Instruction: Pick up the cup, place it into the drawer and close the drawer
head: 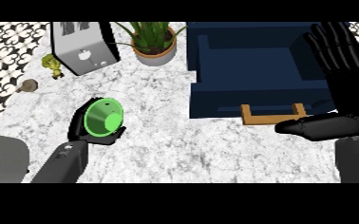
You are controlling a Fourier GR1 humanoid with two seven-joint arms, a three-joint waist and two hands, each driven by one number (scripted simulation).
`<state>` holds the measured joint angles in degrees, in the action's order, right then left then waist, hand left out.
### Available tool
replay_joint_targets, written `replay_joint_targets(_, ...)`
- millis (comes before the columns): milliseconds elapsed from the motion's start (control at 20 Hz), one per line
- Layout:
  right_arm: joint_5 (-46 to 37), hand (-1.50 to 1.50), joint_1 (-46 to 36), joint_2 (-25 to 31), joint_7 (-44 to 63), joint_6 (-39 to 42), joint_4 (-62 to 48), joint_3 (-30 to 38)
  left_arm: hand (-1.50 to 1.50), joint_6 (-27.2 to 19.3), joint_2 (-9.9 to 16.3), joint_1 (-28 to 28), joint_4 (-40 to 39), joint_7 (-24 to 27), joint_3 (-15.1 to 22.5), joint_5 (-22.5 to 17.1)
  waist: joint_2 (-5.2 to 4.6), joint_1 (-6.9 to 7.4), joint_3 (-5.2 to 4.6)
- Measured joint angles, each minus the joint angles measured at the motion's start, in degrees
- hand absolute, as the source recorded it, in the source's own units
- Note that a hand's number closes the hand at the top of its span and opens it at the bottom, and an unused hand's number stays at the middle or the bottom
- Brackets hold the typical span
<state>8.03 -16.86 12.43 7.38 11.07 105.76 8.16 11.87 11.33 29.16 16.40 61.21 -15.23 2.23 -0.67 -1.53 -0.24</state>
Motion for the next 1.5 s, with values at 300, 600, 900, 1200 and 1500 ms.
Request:
replay_joint_targets(300, 0.0, -1.5, 1.4, -0.3, -0.7, 0.1, 0.6, 0.0, 1.5, -2.7, -2.0, 0.4, 2.0, 1.5, -4.6, -4.4, 0.19, 0.33, 0.07)
replay_joint_targets(600, -0.6, -1.5, 1.6, -0.2, -0.6, 0.0, 0.5, 0.0, 1.5, -2.6, -3.1, 4.1, 5.4, -0.5, -3.9, -5.1, 0.48, 0.8, 0.17)
replay_joint_targets(900, -1.2, -1.5, 2.7, -0.3, -0.3, -0.5, 1.2, 0.3, 1.5, -4.0, -6.5, 10.4, 13.4, -6.3, -1.0, -5.0, 0.9, 1.48, 0.26)
replay_joint_targets(1200, -1.5, -1.5, 2.4, -0.2, -1.1, -0.7, 0.0, 1.0, 1.5, -6.9, -9.8, 16.4, 23.3, -17.5, 3.2, -5.5, 1.05, 1.86, 0.29)
replay_joint_targets(1500, -1.3, -1.5, 2.2, 0.2, -1.4, -0.4, -0.2, 1.4, 1.5, -14.5, -11.0, 24.0, 29.2, -29.7, 9.4, -7.7, 0.95, 1.27, 0.28)
